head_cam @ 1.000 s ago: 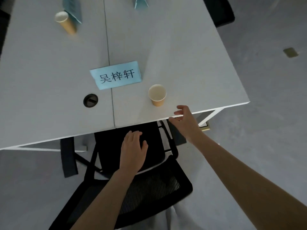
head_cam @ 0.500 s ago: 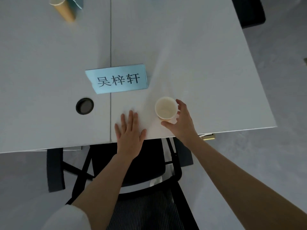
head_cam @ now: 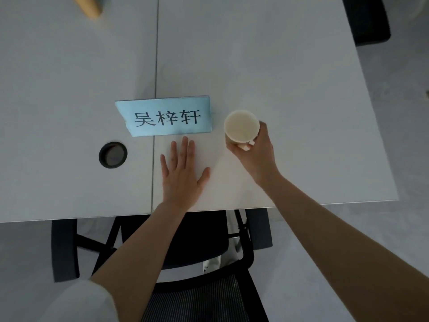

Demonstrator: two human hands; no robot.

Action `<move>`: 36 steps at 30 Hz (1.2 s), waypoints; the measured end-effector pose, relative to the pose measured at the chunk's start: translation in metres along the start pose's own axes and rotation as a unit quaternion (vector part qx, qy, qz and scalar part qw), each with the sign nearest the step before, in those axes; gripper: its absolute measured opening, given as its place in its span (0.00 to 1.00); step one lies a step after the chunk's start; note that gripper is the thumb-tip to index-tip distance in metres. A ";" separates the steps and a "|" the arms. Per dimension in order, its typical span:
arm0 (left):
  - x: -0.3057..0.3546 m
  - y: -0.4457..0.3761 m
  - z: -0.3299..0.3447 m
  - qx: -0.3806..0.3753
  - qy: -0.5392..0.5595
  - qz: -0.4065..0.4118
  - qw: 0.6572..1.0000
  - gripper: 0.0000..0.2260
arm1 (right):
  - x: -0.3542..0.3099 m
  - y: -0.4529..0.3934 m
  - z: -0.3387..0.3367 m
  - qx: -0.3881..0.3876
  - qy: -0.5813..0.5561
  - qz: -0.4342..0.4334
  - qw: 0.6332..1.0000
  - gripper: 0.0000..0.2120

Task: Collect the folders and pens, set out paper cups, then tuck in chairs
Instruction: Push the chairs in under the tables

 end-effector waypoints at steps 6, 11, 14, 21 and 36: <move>0.004 -0.002 0.008 0.016 -0.047 0.022 0.999 0.36 | -0.010 -0.048 0.029 0.005 0.014 -0.021 1.000 0.35; 0.004 -0.002 0.006 0.026 -0.040 0.024 0.999 0.35 | -0.012 -0.057 0.043 -0.003 0.038 -0.056 0.998 0.33; 0.003 -0.003 0.006 0.023 -0.030 0.019 0.999 0.35 | -0.007 -0.059 0.045 0.003 0.032 -0.045 0.998 0.31; 0.000 -0.004 0.004 0.024 -0.014 0.014 1.000 0.36 | 0.000 -0.045 0.034 -0.006 0.071 -0.046 0.996 0.32; 0.112 0.061 -0.012 -0.076 0.046 0.018 0.996 0.31 | 0.079 0.080 -0.148 -0.027 0.138 0.013 0.990 0.20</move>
Point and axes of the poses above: each hand's wrist, its own y-axis away from the middle knuckle, its own z-axis out of the palm, x = y × z, the point moved 5 cm from there along -y, towards the middle knuckle, and after that the axes turned 12 degrees about x, right-handed, at the moved point
